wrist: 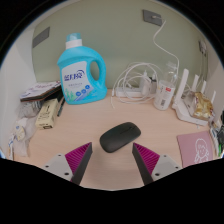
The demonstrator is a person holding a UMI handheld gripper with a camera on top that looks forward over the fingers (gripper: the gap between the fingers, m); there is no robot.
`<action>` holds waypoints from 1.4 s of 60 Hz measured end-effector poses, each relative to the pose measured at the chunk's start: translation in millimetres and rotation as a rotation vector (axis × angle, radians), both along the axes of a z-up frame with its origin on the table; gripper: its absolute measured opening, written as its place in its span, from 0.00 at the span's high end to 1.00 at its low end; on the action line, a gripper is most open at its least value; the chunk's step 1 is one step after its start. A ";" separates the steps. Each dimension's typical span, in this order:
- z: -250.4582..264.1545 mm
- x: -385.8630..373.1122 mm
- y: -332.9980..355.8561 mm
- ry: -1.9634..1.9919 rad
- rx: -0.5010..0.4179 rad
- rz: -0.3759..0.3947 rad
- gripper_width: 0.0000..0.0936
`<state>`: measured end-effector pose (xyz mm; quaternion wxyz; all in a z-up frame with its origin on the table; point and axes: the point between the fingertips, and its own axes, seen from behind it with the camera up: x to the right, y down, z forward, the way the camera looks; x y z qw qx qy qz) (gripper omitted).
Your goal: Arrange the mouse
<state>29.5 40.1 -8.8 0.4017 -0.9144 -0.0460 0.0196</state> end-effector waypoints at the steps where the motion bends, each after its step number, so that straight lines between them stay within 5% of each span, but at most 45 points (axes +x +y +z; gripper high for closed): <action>1: -1.7 -0.8 3.1 0.000 -0.004 0.003 0.10; 21: -9.2 -19.1 65.8 -0.015 -0.009 0.025 0.10; 30: -9.3 -18.5 81.2 -0.015 0.001 -0.027 0.25; 34: -9.2 -18.9 84.2 -0.020 0.010 -0.031 0.48; 49: 0.3 -26.5 74.8 -0.024 0.009 -0.019 0.62; 58: 100.2 -29.4 45.6 -0.010 0.181 0.046 0.62; 71: 261.4 90.2 -6.7 0.026 0.423 -0.015 0.62; 77: 247.5 183.5 -22.3 -0.014 0.382 -0.069 0.62; 84: 162.0 279.2 -38.8 -0.043 0.237 -0.129 0.63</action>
